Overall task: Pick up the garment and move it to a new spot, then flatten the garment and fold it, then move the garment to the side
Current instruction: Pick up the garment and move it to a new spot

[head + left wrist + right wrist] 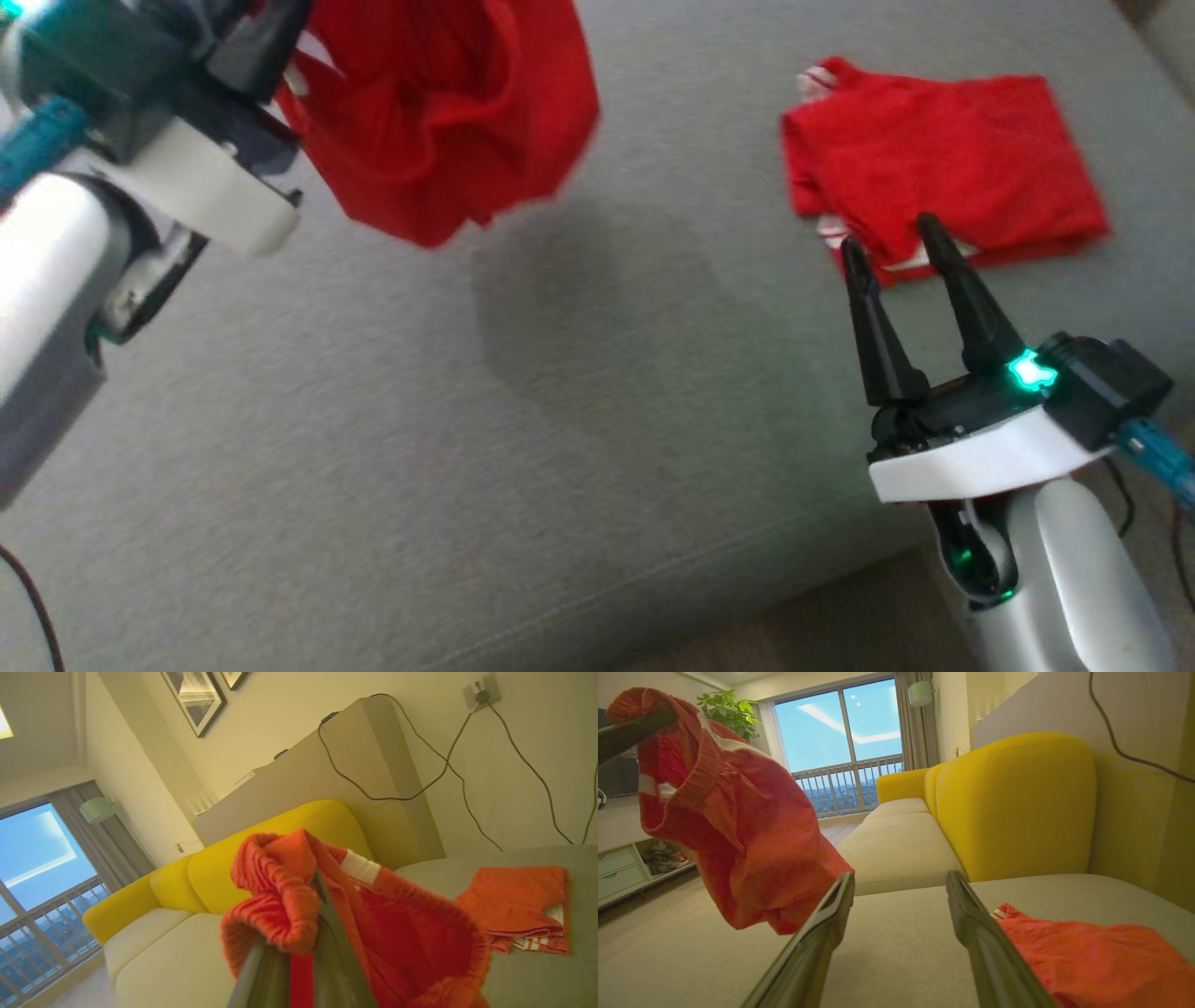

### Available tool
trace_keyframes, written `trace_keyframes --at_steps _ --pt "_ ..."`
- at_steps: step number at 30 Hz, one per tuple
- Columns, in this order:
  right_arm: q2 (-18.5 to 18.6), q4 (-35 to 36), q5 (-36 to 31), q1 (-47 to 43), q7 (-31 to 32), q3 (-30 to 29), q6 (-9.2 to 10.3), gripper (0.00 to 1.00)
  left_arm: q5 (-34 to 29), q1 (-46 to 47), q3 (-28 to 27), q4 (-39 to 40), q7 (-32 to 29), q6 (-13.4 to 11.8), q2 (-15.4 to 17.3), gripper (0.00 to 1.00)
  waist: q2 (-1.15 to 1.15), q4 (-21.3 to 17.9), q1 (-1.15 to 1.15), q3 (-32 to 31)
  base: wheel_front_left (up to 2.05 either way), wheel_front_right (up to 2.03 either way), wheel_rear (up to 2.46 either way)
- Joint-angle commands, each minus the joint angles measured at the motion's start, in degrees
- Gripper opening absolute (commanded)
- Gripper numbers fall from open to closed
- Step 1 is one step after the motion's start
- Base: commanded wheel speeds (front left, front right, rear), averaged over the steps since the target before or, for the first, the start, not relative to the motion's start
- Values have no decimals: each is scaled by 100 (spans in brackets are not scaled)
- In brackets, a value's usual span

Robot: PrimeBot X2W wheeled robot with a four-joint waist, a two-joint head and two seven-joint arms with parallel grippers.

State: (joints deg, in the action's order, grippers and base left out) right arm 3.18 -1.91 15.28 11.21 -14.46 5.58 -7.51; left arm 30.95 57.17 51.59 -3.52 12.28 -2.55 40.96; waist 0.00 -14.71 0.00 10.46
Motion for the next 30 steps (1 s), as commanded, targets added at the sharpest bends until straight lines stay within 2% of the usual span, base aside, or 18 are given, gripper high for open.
trace_keyframes --at_steps 1,6,11,15,17,18,19,24,30 --pt "-30 255 69 171 -54 77 2 100 -156 243 -230 192 16 -97 252 0 0 -327 0 64 0 0 0" --pt "-30 373 45 175 -54 -17 2 100 -558 -353 182 269 124 -361 198 0 0 -325 0 301 0 0 0" --pt "-30 368 -70 144 -54 -23 2 100 -827 -1324 680 -411 246 -584 -75 0 0 -213 0 402 0 0 0" --pt "-30 400 -131 163 -54 -48 2 100 -867 -1907 503 -762 268 -781 -427 0 0 -79 0 457 0 0 0" --pt "-30 400 -153 165 -54 -49 2 100 -917 -2022 414 -767 269 -817 -494 0 0 -27 0 456 0 0 0" --pt "-30 397 -177 164 -54 -50 2 100 -957 -2129 297 -750 269 -856 -562 30 0 28 0 449 0 0 0" --pt "-30 377 -205 155 -54 -43 2 100 -1008 -2349 15 -677 270 -927 -689 100 0 138 0 408 0 0 0" --pt "-30 300 -236 56 -54 11 2 100 -1159 -2967 -630 -450 271 -1153 -936 100 0 463 0 178 0 0 0" --pt "-30 181 -322 -104 -54 67 2 100 -1153 -3884 -1471 120 271 -1661 -1393 100 0 967 0 -115 0 0 0"
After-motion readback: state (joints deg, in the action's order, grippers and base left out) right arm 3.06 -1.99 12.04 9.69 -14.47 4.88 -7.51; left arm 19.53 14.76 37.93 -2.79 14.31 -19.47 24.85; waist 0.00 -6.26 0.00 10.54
